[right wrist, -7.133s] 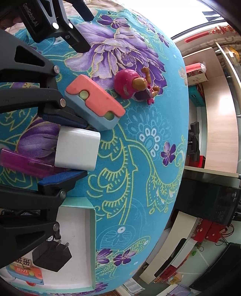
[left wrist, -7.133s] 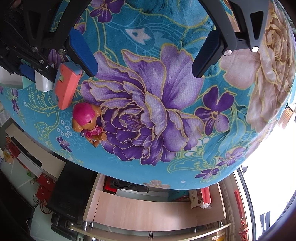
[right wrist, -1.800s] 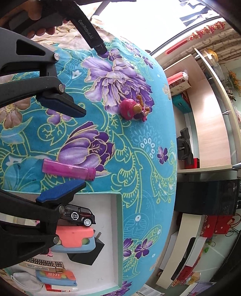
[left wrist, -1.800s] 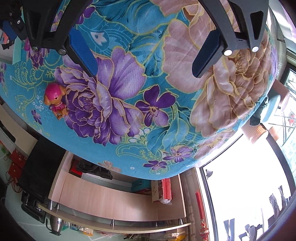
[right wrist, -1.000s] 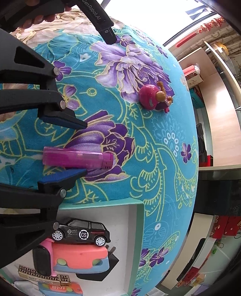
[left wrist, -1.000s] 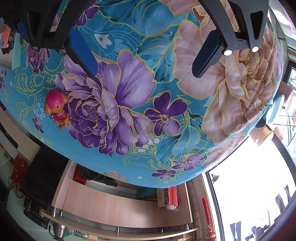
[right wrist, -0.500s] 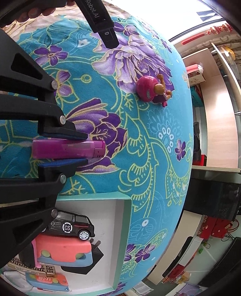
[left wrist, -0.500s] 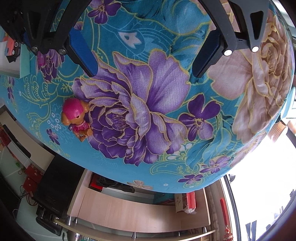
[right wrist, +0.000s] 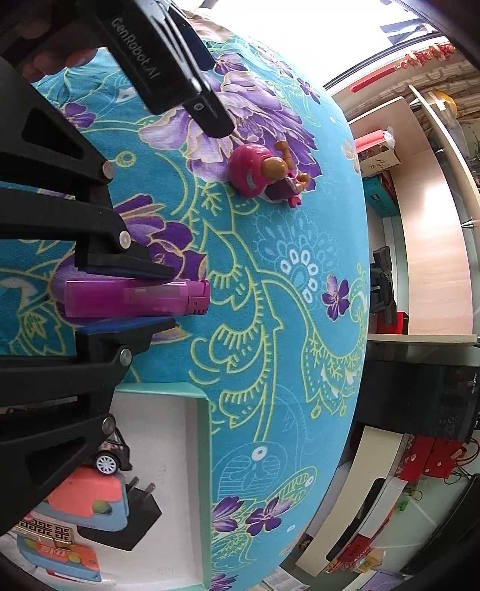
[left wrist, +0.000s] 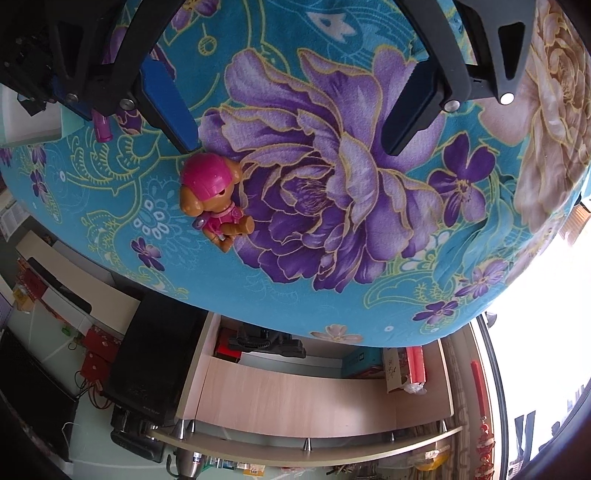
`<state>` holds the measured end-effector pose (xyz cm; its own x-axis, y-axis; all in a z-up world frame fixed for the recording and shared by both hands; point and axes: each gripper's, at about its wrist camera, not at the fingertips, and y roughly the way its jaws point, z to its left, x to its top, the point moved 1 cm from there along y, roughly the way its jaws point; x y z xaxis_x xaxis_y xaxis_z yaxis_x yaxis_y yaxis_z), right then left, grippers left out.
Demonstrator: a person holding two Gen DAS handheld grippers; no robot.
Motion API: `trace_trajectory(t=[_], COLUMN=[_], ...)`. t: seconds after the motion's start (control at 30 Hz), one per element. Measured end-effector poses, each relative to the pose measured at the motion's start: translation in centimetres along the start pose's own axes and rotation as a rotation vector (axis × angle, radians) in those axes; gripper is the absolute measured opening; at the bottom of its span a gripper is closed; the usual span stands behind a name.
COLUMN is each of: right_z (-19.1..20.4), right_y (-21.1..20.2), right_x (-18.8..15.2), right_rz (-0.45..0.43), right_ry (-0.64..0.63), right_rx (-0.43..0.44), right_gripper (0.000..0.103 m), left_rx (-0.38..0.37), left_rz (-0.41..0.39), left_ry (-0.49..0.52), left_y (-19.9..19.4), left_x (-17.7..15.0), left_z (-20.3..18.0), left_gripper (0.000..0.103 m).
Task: Organize rigid objects
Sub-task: 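Grasp the pink toy figure with the left tool while the right tool holds the lighter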
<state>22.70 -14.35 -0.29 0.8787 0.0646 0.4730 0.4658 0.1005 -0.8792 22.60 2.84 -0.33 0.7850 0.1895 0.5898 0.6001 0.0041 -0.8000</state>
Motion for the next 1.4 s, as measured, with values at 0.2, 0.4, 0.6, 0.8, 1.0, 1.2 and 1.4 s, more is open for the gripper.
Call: trace_trajectory(t=[0.2, 0.4, 0.6, 0.8, 1.0, 1.2, 1.4], right_z=[-0.8, -1.2, -1.5, -1.9, -2.3, -3.0, -3.9], right_y=[-1.2, -1.7, -1.8, -2.0, -2.7, -4.0, -6.2], right_x=[1.7, 2.9, 3.1, 3.0, 2.8, 1.3, -1.4], right_rz=[-0.018, -0.029, -0.033, -0.036, -0.047, -0.063, -0.089], right_ry=[-0.014, -0.032, -0.038, -0.028, -0.003, 0.051, 0.141], right_rx=[-0.019, -0.035, -0.047, -0.041, -0.035, -0.031, -0.011], right_gripper=[0.020, 0.020, 0.020, 0.020, 0.020, 0.020, 0.020], left_rx=[-0.049, -0.067, -0.079, -0.117, -0.149, -0.161, -0.177], left_rz=[-0.048, -0.074, -0.074, -0.066, -0.058, -0.067, -0.090], left_ry=[0.013, 0.020, 0.032, 0.041, 0.043, 0.047, 0.063], left_y=[0.4, 1.7, 2.9, 3.8, 3.4, 0.9, -3.1], left_x=[0.6, 1.2, 1.3, 1.2, 1.2, 0.8, -0.9], left_z=[-1.4, -2.2, -3.0, -3.7, -3.6, -3.4, -3.3], left_gripper=[0.090, 0.084, 0.077, 0.064, 0.046, 0.046, 0.045])
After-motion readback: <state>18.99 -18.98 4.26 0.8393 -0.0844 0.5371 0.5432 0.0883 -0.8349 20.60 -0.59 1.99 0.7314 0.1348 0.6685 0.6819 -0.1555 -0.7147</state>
